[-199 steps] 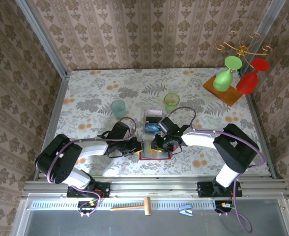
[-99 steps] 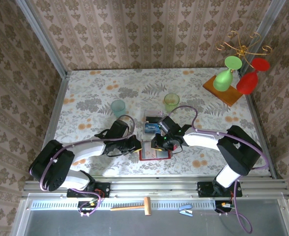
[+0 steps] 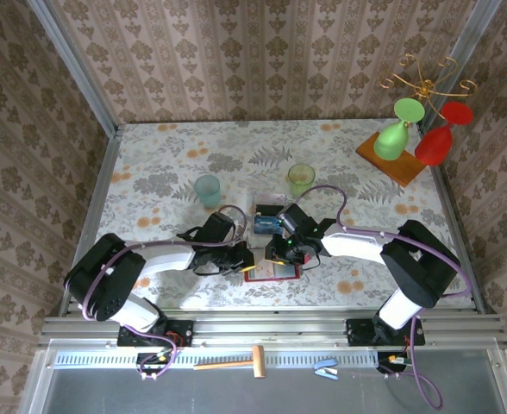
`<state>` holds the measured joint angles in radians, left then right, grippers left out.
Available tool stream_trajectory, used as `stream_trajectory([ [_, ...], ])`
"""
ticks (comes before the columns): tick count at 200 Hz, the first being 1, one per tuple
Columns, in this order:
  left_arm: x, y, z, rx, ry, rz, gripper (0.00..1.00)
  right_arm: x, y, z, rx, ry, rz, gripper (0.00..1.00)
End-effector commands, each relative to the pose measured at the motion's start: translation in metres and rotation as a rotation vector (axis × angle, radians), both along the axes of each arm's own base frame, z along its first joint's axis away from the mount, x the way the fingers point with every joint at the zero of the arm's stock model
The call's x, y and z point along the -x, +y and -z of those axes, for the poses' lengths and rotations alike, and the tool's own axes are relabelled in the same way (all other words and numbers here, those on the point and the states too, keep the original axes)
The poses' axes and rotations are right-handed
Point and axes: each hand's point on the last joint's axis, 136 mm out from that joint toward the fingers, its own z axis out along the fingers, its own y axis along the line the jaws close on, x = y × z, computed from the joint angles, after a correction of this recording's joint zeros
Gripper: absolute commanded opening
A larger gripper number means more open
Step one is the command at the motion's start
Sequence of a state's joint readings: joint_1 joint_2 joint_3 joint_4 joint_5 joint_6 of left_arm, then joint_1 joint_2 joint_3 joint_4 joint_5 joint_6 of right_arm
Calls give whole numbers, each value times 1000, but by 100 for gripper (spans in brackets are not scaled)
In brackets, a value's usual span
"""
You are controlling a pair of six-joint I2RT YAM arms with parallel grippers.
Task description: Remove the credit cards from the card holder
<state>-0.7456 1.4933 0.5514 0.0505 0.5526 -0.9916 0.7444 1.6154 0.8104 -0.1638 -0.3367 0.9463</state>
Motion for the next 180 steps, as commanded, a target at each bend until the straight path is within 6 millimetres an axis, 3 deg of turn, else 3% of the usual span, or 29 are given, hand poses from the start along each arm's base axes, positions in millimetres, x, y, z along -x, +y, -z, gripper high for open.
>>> stream_trajectory([
  [1,3,4,8,-39,9,21,7,1,2,-3,-23,-3,3,26],
  [43,4,11,14,-67,15,19,6,2,10,2,-59,23,-6,25],
  [131,3,14,12,-74,10,12,7,6,-5,21,34,52,-1,25],
  [180,3,16,11,-79,9,6,7,1,-9,14,49,25,2,25],
])
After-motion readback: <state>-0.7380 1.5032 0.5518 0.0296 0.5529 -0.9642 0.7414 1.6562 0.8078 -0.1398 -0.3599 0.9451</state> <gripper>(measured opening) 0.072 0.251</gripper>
